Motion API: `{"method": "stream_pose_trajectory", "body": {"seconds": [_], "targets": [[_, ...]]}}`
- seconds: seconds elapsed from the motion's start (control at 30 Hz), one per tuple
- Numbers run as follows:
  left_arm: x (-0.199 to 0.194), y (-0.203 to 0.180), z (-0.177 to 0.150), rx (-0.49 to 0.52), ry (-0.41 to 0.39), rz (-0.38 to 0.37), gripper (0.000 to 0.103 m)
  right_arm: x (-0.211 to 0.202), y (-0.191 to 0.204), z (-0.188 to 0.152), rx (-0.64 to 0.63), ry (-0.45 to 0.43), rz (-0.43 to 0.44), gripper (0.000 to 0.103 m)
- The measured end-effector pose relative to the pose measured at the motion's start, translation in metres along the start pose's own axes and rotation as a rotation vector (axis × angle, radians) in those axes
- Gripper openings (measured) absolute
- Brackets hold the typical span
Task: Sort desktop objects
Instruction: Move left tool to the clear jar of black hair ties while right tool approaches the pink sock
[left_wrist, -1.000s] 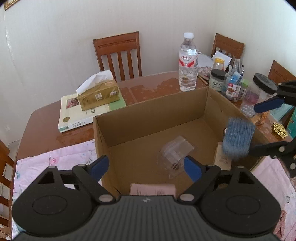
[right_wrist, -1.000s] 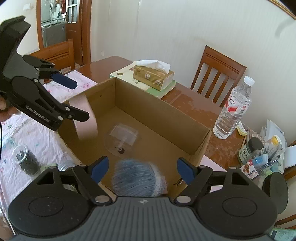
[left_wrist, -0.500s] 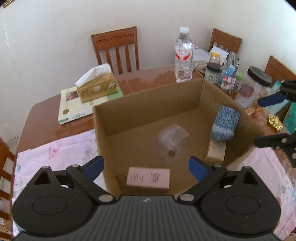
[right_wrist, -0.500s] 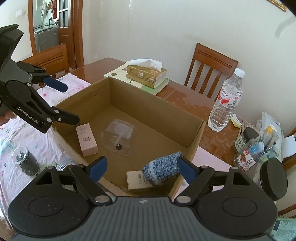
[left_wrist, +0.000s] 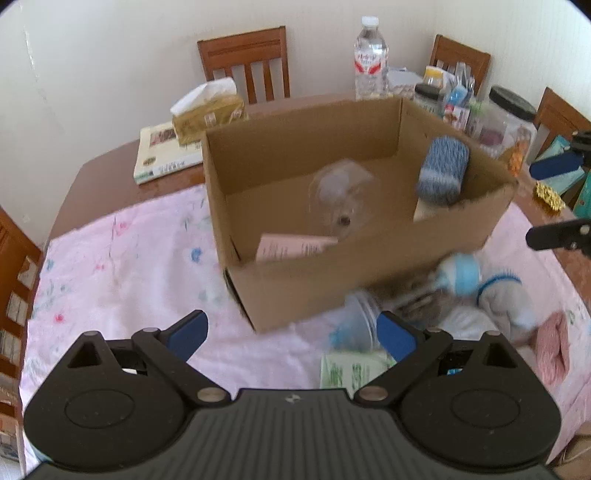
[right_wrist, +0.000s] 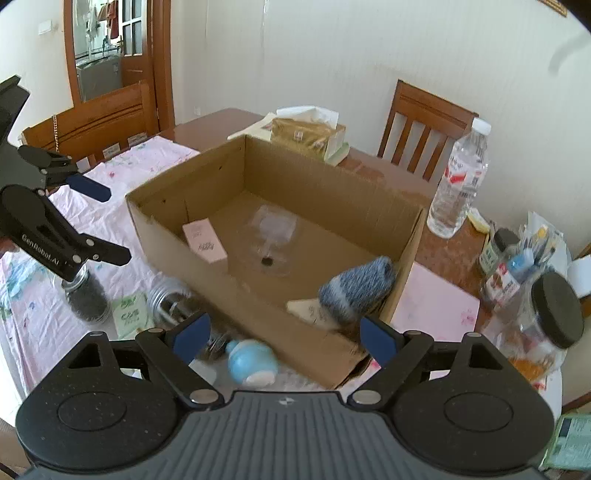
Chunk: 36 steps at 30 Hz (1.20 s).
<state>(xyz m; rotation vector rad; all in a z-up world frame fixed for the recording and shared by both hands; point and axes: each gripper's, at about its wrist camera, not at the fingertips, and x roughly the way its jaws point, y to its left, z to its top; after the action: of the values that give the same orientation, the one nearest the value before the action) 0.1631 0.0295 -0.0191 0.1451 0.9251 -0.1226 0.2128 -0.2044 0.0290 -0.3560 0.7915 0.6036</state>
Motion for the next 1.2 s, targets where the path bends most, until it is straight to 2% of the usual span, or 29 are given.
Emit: {"method": "stream_pose_trajectory", "body": {"seconds": [0.5, 0.87, 1.0, 1.2], "targets": [[0.003, -0.008, -0.046, -0.044, 0.027, 0.070, 0.098, -0.009, 0.010, -0.039, 0.099, 0.040, 0.006, 0.093], [0.008, -0.009, -0.069, -0.083, 0.040, 0.074, 0.098, -0.010, 0.015, -0.058, 0.152, 0.074, -0.001, 0.094], [0.009, -0.006, -0.075, -0.113, 0.048, 0.067, 0.097, -0.009, 0.018, -0.066, 0.175, 0.087, 0.015, 0.100], [0.011, -0.005, -0.078, -0.127, 0.048, 0.051, 0.097, -0.004, 0.024, -0.080, 0.197, 0.132, 0.036, 0.101]]}}
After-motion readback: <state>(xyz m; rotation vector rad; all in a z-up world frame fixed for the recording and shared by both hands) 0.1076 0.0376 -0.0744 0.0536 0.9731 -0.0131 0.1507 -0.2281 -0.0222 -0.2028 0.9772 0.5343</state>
